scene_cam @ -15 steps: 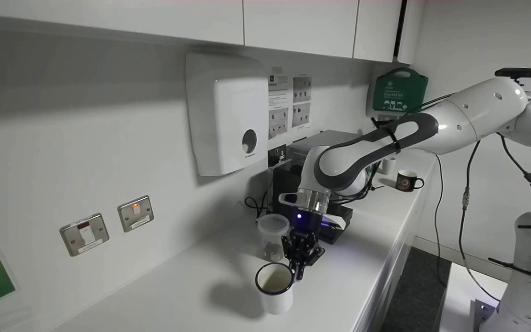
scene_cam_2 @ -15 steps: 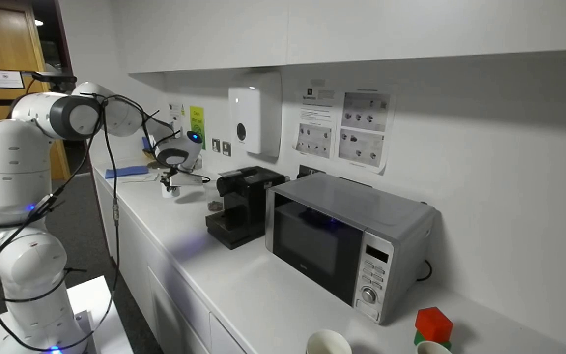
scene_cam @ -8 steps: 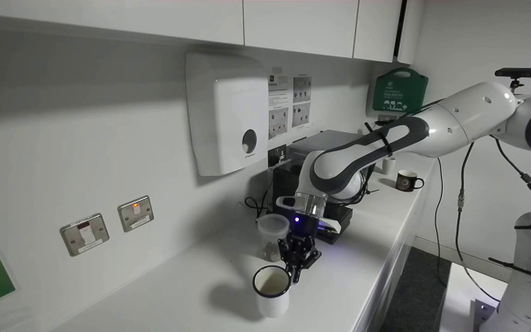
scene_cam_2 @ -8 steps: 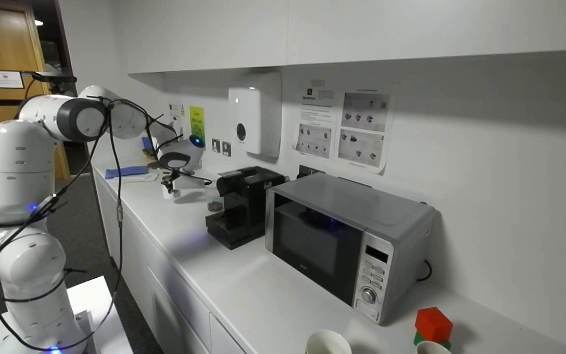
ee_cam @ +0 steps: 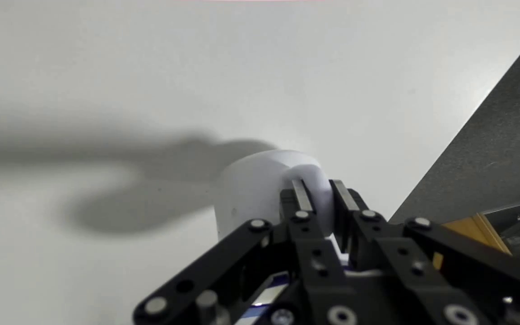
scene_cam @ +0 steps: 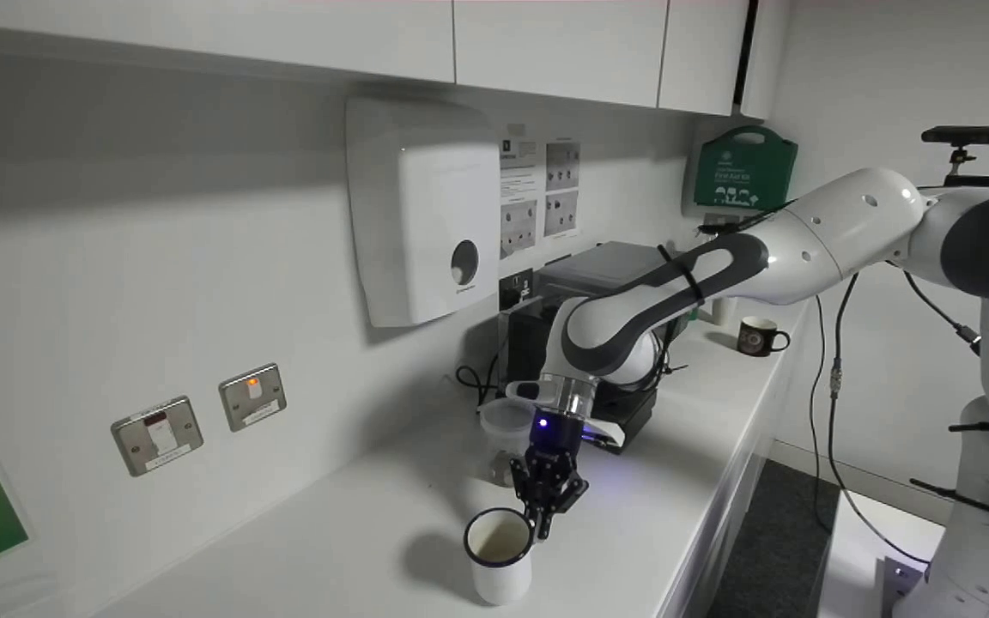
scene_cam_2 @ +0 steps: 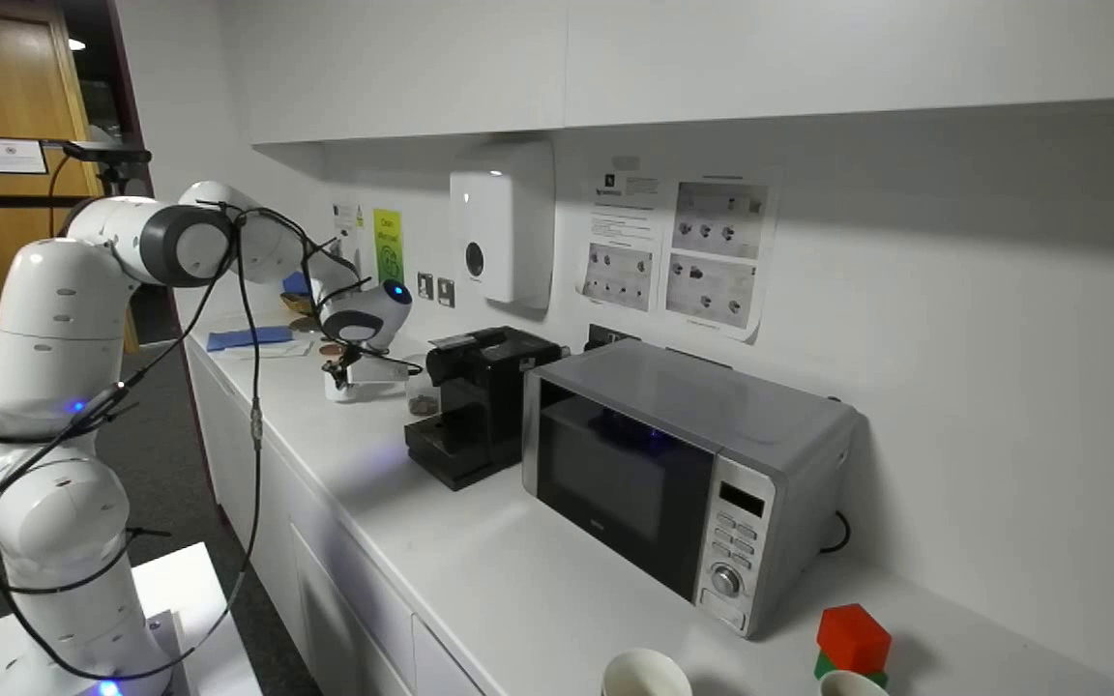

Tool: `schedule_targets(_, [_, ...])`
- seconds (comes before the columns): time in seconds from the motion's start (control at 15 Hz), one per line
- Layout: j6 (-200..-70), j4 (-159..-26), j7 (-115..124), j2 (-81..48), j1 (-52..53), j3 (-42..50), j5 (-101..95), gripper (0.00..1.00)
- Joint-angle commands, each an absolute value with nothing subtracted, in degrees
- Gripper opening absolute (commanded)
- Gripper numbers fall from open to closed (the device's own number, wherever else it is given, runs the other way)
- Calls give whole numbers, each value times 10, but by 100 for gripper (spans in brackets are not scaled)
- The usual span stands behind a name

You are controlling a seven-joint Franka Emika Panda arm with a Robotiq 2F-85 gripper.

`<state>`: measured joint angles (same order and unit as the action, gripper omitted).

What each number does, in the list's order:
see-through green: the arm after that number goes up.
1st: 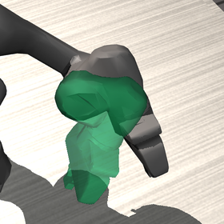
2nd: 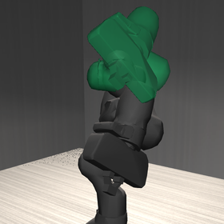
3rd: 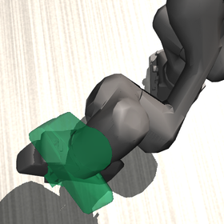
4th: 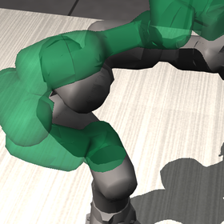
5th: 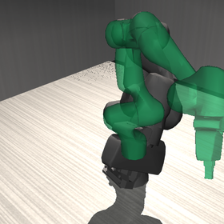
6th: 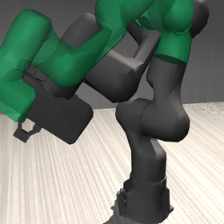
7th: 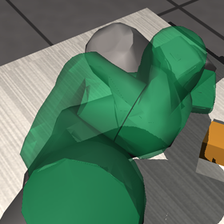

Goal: Take the mug from the coffee maker and put it on the counter, and pour the content from the transparent cup into the mug

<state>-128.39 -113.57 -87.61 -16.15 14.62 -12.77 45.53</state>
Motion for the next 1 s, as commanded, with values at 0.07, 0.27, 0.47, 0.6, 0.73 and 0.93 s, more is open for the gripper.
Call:
schedule_targets(0.07, [-1291, -1109, -899, -192, 127, -146, 462, 4])
schedule_targets(0.27, [-1290, -1101, -898, -198, 125, -148, 458, 4])
schedule_targets(0.47, [-1288, -1102, -895, -194, 122, -148, 458, 50])
schedule_targets(0.6, [-1286, -1106, -892, -186, 121, -147, 457, 65])
schedule_targets(0.73, [-1285, -1118, -887, -170, 118, -146, 457, 80])
schedule_targets(0.93, [-1287, -1148, -882, -130, 117, -145, 455, 99])
